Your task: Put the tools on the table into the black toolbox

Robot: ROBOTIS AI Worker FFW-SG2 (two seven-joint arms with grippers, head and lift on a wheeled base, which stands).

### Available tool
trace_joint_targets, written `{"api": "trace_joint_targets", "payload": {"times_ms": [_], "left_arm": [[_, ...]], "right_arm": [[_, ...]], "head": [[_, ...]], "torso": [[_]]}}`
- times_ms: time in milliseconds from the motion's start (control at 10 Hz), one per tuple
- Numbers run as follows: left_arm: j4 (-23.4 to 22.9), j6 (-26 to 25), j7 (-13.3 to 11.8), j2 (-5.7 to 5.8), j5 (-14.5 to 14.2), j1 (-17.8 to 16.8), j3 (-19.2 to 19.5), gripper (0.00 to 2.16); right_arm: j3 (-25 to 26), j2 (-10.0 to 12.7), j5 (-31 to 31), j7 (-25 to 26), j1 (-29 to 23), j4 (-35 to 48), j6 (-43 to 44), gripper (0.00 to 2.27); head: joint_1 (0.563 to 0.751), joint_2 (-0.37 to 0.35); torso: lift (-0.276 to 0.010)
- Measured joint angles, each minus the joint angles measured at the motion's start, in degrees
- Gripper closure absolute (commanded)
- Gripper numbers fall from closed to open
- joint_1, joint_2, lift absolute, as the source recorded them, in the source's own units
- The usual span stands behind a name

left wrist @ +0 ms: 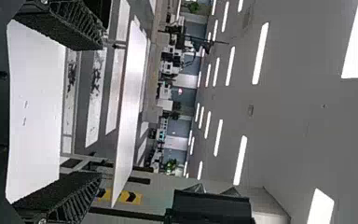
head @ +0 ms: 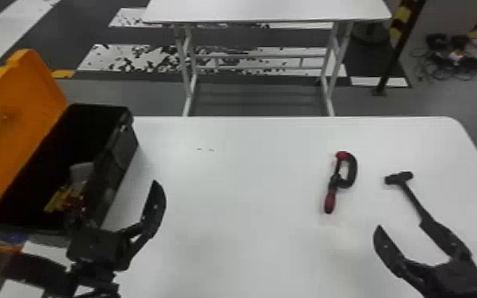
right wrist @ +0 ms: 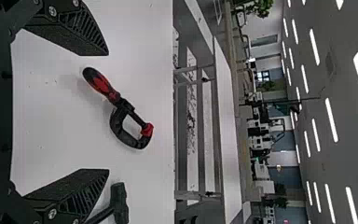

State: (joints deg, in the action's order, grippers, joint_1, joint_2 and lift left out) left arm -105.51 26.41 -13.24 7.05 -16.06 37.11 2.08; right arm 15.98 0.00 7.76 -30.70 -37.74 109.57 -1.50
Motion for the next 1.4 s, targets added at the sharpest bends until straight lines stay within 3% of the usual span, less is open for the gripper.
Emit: {"api": "trace_joint_targets", "payload": {"times_ms": [300, 500, 800, 1000, 1200, 1400], "left_arm": [[2.0, 1.5, 0.1, 0.89, 1.7, 0.8, -3.3, 0.04], [3.0, 2.4, 0.2, 1.14, 1.7, 1.4, -3.8, 0.04], [4.1, 2.6, 0.1, 1.32, 1.8, 1.9, -4.0, 0.04], [4.2, 2.6, 0.1, 1.32, 2.2, 2.2, -4.4, 0.04], [4.2, 2.6, 0.1, 1.31, 2.7, 2.6, -4.5, 0.04], [4.2, 2.6, 0.1, 1.31, 3.1, 3.1, -4.5, 0.04]], "right_arm": [[6.2, 0.0, 0.1, -4.0, 3.7, 1.3, -9.2, 0.14], [8.8, -0.2, -0.2, -5.7, 6.0, 0.8, -13.6, 0.14], [13.1, -3.5, -0.2, -9.1, 9.8, -2.0, -18.3, 0.14], [14.8, -7.2, -1.3, -10.7, 12.2, -4.2, -21.2, 0.14], [14.8, -10.7, -3.6, -12.2, 14.6, -6.6, -23.2, 0.14], [13.6, -12.9, -6.1, -13.4, 16.8, -8.0, -26.3, 0.14]], "head": [[0.695, -0.155], [0.695, -0.187], [0.695, -0.258], [0.695, -0.299], [0.695, -0.338], [0.695, -0.350]], "torso": [[-0.075], [-0.075], [-0.075], [-0.075], [-0.075], [-0.075]]}}
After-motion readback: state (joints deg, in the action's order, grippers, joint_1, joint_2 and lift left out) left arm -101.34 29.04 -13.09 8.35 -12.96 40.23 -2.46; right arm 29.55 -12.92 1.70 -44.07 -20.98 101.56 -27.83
